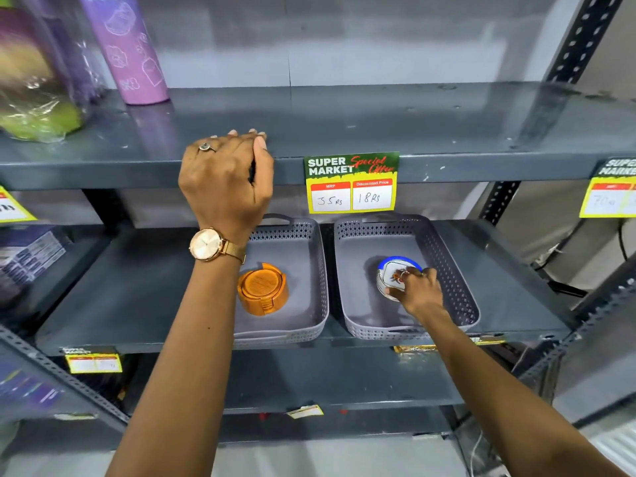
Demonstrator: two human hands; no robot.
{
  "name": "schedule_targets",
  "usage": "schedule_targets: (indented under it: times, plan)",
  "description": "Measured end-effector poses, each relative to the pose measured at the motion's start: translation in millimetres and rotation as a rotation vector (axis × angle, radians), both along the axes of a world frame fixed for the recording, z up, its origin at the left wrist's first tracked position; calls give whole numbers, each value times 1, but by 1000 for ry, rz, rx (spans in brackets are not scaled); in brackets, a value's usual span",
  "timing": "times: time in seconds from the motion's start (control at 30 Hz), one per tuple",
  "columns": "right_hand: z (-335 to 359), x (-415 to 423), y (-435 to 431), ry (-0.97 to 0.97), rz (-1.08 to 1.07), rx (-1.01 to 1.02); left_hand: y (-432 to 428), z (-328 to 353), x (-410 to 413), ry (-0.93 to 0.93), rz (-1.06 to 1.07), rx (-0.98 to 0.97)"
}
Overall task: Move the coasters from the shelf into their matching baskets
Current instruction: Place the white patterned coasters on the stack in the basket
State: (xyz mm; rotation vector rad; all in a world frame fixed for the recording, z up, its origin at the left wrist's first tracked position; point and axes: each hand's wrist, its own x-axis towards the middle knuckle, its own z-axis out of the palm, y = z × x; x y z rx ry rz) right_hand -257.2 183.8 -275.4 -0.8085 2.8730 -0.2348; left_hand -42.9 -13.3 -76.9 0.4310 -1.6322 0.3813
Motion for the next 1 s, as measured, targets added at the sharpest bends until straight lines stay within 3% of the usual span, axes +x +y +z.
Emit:
schedule_targets:
  times: [0.27,0.67,0.87,1.0]
  plan:
    - [4,-5,-9,-33,28,109,2,1,1,-24,-8,30]
    - [14,-29,-10,-127,114,-94,-3,-11,5,-155,-26,39]
    - [13,-24,-14,-123,162,-163,5,-80,16,-188,-111,72]
    - [16,-22,-19,-106,177,-146,-3,-146,22,-342,-125,41]
